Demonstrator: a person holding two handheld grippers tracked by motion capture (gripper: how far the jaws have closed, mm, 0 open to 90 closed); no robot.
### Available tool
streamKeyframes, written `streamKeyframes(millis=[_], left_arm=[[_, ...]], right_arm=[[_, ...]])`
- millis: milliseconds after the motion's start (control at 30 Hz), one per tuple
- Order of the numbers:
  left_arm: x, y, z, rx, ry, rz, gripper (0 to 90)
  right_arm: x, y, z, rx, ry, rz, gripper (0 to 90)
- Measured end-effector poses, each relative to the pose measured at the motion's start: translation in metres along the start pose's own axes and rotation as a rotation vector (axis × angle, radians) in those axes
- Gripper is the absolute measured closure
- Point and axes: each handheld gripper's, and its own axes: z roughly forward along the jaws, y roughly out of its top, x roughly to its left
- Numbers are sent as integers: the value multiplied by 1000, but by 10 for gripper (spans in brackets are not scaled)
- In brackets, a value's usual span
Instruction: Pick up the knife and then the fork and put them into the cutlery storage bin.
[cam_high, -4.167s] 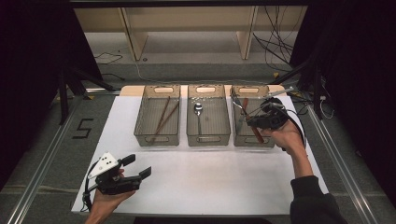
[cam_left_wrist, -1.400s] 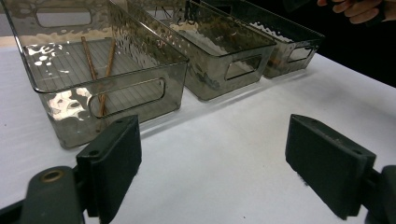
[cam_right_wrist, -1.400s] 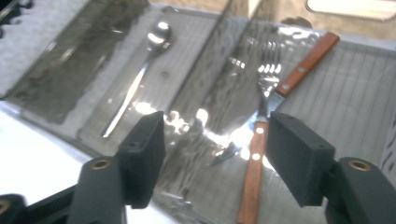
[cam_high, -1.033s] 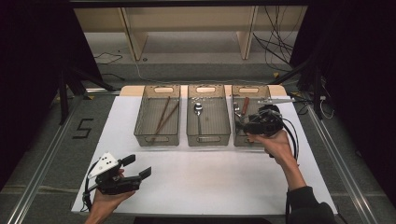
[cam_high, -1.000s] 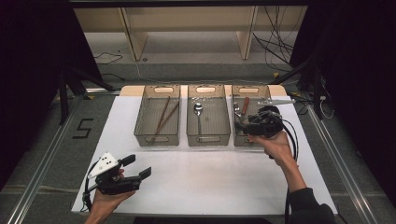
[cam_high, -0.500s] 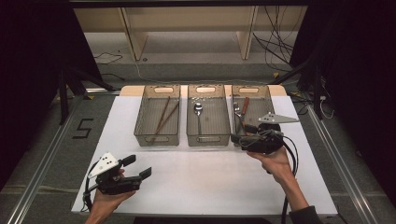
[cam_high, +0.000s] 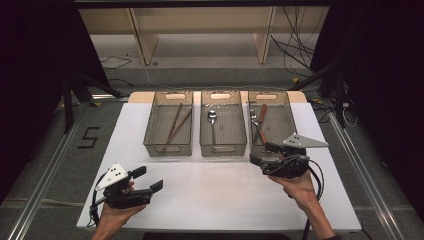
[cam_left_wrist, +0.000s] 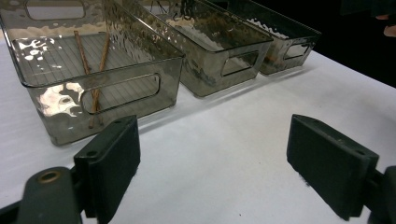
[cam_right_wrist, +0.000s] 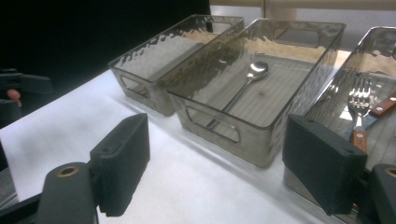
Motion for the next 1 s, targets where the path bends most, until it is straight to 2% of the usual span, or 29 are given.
streamKeyframes(millis=[200,667,1000], left_arm=[[0,0,0,6,-7,5,169],[-1,0,0,7,-18,6,167],[-2,-1,0,14,-28,12,167]], right_arm=[[5,-7,-4,-15,12,-11,231],[10,-28,-13,-36,6,-35,228],[13,-47,-17,-17,-2,-36,216]])
